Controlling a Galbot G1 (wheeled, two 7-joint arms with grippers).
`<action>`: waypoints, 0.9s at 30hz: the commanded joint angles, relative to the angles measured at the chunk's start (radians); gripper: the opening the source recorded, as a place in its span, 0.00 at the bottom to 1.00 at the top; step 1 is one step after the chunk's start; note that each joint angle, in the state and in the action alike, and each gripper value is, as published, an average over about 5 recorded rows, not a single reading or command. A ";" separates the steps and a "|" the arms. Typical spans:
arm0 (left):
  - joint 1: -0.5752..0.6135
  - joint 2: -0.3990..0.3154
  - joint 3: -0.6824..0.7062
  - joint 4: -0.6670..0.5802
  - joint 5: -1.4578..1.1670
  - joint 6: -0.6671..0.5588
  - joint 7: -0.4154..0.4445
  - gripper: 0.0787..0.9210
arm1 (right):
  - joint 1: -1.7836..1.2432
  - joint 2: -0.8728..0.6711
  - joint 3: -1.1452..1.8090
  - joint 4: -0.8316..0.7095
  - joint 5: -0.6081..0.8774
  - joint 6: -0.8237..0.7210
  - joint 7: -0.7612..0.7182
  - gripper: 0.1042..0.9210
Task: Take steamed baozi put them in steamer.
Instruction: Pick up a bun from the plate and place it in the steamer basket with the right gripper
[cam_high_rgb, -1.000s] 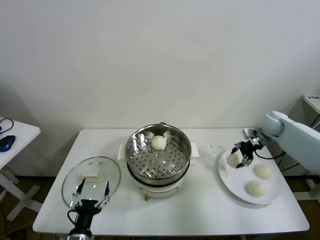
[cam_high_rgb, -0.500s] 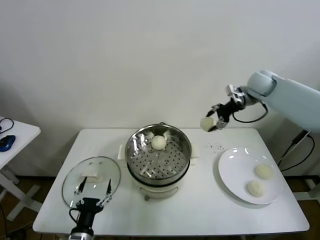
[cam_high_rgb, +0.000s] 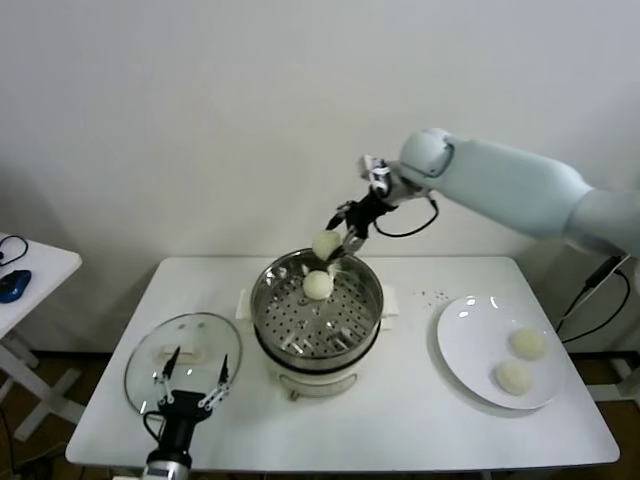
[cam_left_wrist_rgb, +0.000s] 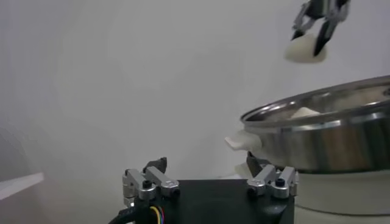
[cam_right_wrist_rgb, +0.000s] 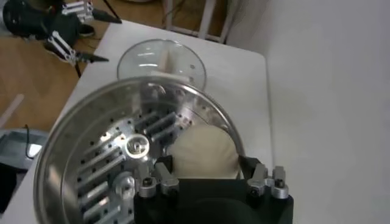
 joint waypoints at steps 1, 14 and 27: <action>0.010 0.001 0.011 -0.001 0.010 -0.001 0.001 0.88 | -0.082 0.146 -0.028 -0.020 0.034 -0.021 0.027 0.74; -0.003 -0.003 0.003 -0.011 0.004 0.015 0.004 0.88 | -0.127 0.184 -0.040 -0.089 -0.032 -0.007 -0.001 0.74; -0.003 -0.006 0.003 0.007 0.000 0.012 0.002 0.88 | -0.139 0.173 -0.045 -0.084 -0.080 0.008 -0.015 0.74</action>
